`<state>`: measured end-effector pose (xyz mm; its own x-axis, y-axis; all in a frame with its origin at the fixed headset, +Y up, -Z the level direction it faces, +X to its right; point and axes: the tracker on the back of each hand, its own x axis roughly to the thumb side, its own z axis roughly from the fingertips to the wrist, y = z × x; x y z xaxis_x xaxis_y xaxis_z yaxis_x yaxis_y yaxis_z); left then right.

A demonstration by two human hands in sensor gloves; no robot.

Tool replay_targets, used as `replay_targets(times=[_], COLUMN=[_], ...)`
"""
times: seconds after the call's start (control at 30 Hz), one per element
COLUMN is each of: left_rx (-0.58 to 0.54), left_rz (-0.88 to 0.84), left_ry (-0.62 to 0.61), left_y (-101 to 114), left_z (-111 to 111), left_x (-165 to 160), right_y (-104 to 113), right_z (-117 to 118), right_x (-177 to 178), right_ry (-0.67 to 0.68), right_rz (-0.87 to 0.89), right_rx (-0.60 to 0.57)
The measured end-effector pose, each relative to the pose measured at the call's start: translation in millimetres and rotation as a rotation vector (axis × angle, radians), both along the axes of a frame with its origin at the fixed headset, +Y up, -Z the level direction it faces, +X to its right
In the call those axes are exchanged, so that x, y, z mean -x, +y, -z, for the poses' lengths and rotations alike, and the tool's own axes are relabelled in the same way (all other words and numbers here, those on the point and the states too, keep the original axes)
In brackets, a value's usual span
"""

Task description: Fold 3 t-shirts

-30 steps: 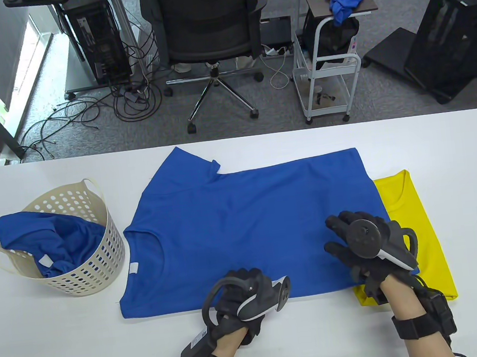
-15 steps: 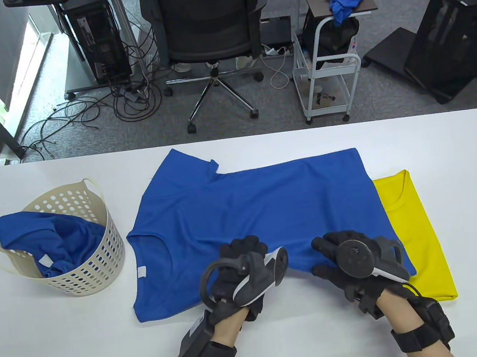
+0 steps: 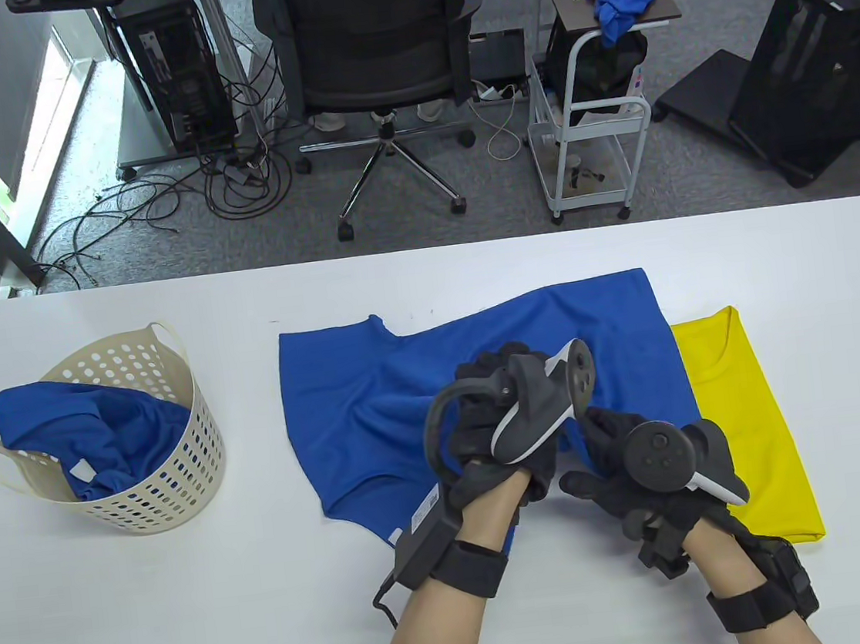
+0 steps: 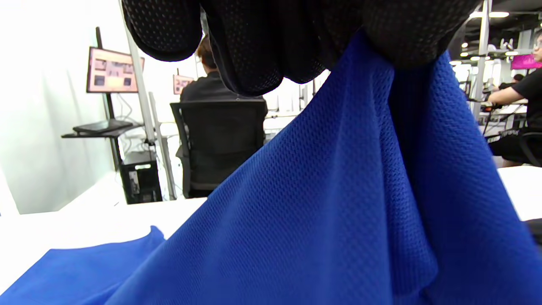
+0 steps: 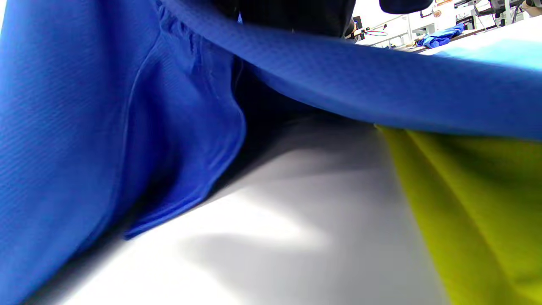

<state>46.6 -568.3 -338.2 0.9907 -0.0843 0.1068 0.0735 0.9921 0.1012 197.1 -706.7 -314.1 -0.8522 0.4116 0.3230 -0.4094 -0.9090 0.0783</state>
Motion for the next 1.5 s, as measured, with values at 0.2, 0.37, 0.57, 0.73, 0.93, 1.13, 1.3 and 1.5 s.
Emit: replay_targets(times=[0.2, 0.37, 0.57, 0.73, 0.93, 1.13, 1.3, 1.5], left_rx=[-0.028, -0.05, -0.099, -0.137, -0.105, -0.059, -0.108, -0.007], left_rz=[-0.002, -0.008, -0.043, -0.111, -0.159, -0.152, -0.217, -0.2], left_ry=[0.027, 0.045, 0.096, 0.192, 0.287, 0.321, 0.294, 0.278], left_y=[4.0, 7.3, 18.1, 28.1, 28.5, 22.9, 53.8, 60.5], left_z=[-1.7, -4.0, -7.5, -11.8, -20.3, -30.3, -45.9, -43.3], left_x=[-32.0, -38.0, -10.6, 42.8, 122.9, 182.6, 211.2, 225.4], right_y=[3.9, 5.2, -1.6, -7.0, 2.5, 43.0, 101.1, 138.5], right_z=[-2.6, -7.9, -5.2, -3.7, -6.9, -10.4, -10.9, -1.4], right_x=[-1.8, 3.9, 0.9, 3.9, 10.1, 8.8, 9.2, 18.7], right_ry=[-0.027, -0.166, -0.283, -0.29, -0.29, -0.345, -0.363, -0.189], right_rz=[0.095, 0.055, -0.126, -0.236, -0.305, -0.276, -0.235, -0.406], right_rx=[-0.008, -0.096, -0.182, -0.185, -0.248, -0.389, -0.475, -0.336])
